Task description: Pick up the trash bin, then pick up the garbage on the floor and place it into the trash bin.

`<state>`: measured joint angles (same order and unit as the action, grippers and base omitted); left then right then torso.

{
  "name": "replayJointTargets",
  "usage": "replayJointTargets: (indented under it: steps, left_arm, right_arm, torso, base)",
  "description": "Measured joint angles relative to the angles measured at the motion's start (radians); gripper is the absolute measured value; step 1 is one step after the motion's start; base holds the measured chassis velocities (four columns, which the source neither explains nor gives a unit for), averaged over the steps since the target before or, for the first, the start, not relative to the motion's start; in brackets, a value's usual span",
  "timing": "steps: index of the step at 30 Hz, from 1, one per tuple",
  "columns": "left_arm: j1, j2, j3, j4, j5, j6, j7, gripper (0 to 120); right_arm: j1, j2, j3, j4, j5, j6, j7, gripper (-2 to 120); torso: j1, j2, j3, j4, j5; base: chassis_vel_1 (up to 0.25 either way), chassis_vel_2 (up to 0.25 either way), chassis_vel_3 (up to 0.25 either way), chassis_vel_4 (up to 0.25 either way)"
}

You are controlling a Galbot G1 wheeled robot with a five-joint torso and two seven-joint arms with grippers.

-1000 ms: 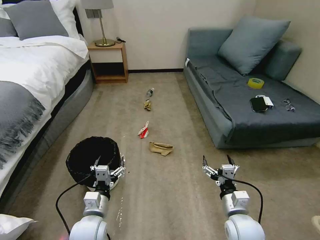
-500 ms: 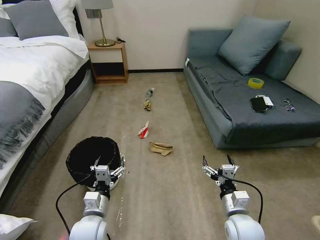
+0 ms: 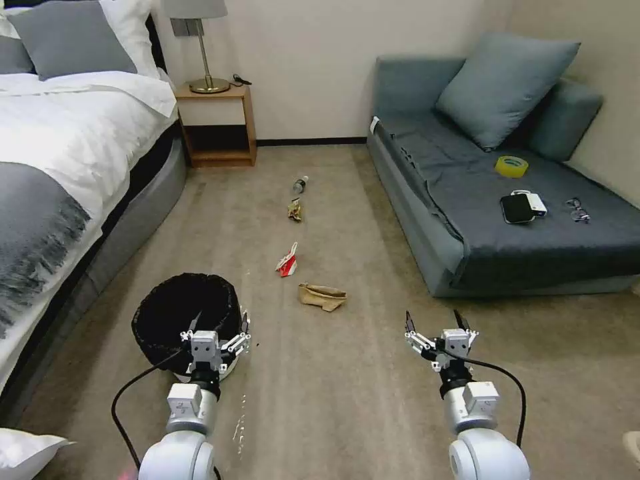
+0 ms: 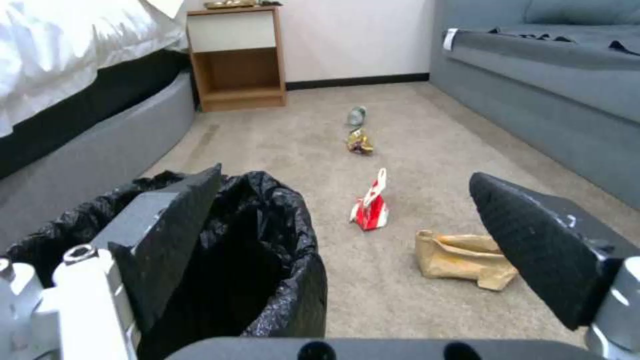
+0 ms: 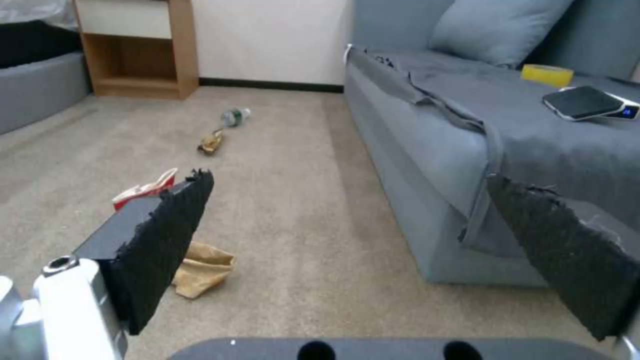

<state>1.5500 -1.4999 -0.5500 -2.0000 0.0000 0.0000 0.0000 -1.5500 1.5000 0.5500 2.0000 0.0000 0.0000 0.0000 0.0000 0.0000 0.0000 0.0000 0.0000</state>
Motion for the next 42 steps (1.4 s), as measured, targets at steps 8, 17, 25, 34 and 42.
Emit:
replayJointTargets:
  steps: [8,17,25,34,42]
  left_arm:
    - [0.000,0.000,0.000,0.000,0.000,0.000,0.000,100]
    - [0.000,0.000,0.000,0.000,0.000,0.000,0.000,100]
    - [0.000,0.000,0.000,0.000,0.000,0.000,0.000,100]
    - [0.000,0.000,0.000,0.000,0.000,0.000,0.000,100]
    - [0.000,0.000,0.000,0.000,0.000,0.000,0.000,100]
  right_arm:
    - [0.000,0.000,0.000,0.000,0.000,0.000,0.000,100]
    - [0.000,0.000,0.000,0.000,0.000,0.000,0.000,100]
    - [0.000,0.000,0.000,0.000,0.000,0.000,0.000,100]
    - [0.000,0.000,0.000,0.000,0.000,0.000,0.000,100]
    - [0.000,0.000,0.000,0.000,0.000,0.000,0.000,100]
  torso:
    - [0.000,0.000,0.000,0.0000,0.0000]
    - [0.000,0.000,0.000,0.0000,0.0000]
    - [0.000,0.000,0.000,0.0000,0.0000]
    - [0.000,0.000,0.000,0.0000,0.0000]
    - [0.000,0.000,0.000,0.0000,0.0000]
  base:
    - [0.000,0.000,0.000,0.000]
    - [0.000,0.000,0.000,0.000]
    - [0.000,0.000,0.000,0.000]
    - [0.000,0.000,0.000,0.000]
    - [0.000,0.000,0.000,0.000]
